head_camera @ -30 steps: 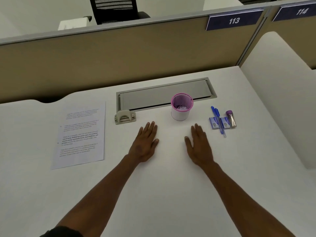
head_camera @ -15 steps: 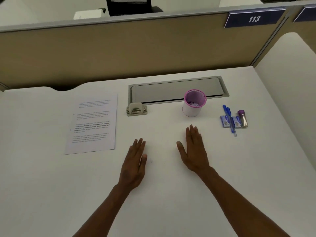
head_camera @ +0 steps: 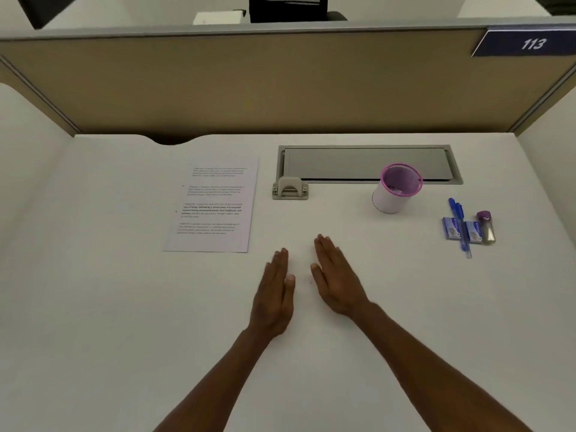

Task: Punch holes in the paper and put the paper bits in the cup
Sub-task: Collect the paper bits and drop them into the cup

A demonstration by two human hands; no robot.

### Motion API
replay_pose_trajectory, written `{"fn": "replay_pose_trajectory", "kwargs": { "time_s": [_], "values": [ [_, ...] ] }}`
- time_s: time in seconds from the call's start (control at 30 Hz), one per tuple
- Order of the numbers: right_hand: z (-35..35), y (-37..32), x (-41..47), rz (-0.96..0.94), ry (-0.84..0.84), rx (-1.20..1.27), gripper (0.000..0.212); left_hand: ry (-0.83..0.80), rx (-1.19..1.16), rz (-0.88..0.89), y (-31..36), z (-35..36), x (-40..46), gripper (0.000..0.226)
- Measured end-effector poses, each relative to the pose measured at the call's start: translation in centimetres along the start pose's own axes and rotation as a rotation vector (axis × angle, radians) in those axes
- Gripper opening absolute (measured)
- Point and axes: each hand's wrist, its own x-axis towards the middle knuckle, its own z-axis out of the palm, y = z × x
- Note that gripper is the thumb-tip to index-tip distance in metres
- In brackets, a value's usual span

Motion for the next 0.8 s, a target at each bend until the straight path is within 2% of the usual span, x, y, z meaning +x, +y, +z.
{"fn": "replay_pose_trajectory", "kwargs": {
  "time_s": [0.07, 0.2, 0.33, 0.4, 0.5, 0.57, 0.63, 0.8],
  "values": [
    [-0.1, -0.3, 2.5, -0.010, -0.080, -0.079, 0.059, 0.098, 0.023, -0.060, -0.5, -0.9, 0.3, 0.055],
    [0.9, -0.7, 2.6, -0.159, -0.203, -0.216, 0.058, 0.124, 0.065, -0.101, -2.5, -2.4, 0.6, 0.055],
    [1.1, 0.0, -2.7, -0.338, -0.236, -0.195, 0.056, -0.028, 0.266, -0.006, -3.7, -2.4, -1.5, 0.060],
    [0.3, 0.9, -4.1, -0.251, -0.127, -0.121, 0.057, -0.078, 0.351, 0.032, -3.4, -1.5, -3.1, 0.063],
    [-0.7, 2.7, -4.5, 0.067, 0.078, -0.111, 0.066, -0.068, 0.383, -0.052, -2.2, 0.0, -5.7, 0.066],
    [-0.5, 3.0, -4.6, 0.207, 0.058, -0.176, 0.075, -0.073, 0.413, -0.078, -1.4, 1.0, -7.3, 0.071],
    [0.5, 2.5, -4.9, 0.249, 0.016, -0.239, 0.078, -0.077, 0.437, -0.077, -0.8, 1.8, -7.9, 0.074],
    [3.8, -1.2, -5.8, 0.194, -0.031, -0.230, 0.064, -0.131, 0.463, -0.010, 0.1, 2.4, -5.4, 0.064]
  ]
}}
